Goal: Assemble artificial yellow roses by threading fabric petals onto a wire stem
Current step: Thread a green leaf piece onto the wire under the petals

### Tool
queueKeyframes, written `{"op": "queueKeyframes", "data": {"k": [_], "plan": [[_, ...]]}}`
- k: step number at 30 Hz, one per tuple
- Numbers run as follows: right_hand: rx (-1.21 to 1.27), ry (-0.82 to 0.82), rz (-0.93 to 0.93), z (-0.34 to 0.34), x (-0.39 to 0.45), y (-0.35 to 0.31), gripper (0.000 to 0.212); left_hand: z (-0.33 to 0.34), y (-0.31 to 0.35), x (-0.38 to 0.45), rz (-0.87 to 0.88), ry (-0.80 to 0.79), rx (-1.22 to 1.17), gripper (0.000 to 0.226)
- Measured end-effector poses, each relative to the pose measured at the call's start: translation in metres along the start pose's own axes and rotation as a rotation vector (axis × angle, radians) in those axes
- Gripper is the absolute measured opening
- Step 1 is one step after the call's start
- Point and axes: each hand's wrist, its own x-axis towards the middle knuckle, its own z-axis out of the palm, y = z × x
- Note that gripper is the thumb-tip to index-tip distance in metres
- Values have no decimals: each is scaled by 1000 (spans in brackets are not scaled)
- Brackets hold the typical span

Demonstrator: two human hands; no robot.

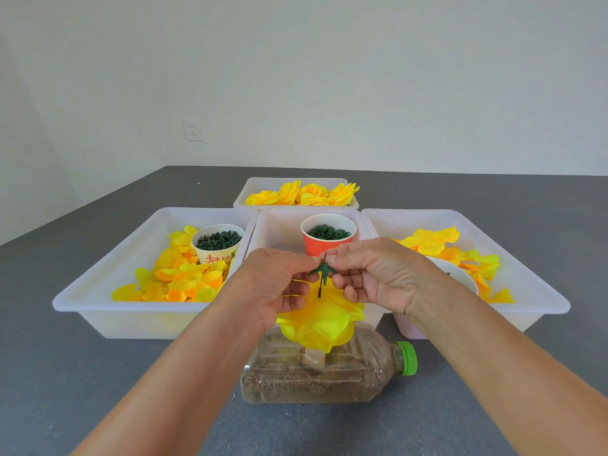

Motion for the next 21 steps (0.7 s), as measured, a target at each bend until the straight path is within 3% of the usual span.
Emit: {"op": "queueKeyframes", "data": {"k": [10, 16, 21], "plan": [[-378, -28, -83, 2, -6, -6, 12, -2, 0, -2, 163, 125, 338, 9], [-607, 5, -171, 1, -10, -5, 13, -3, -5, 0, 162, 167, 363, 16], [-698, 63, -335, 0, -7, 1, 14, -5, -8, 2, 128, 150, 357, 9]]}}
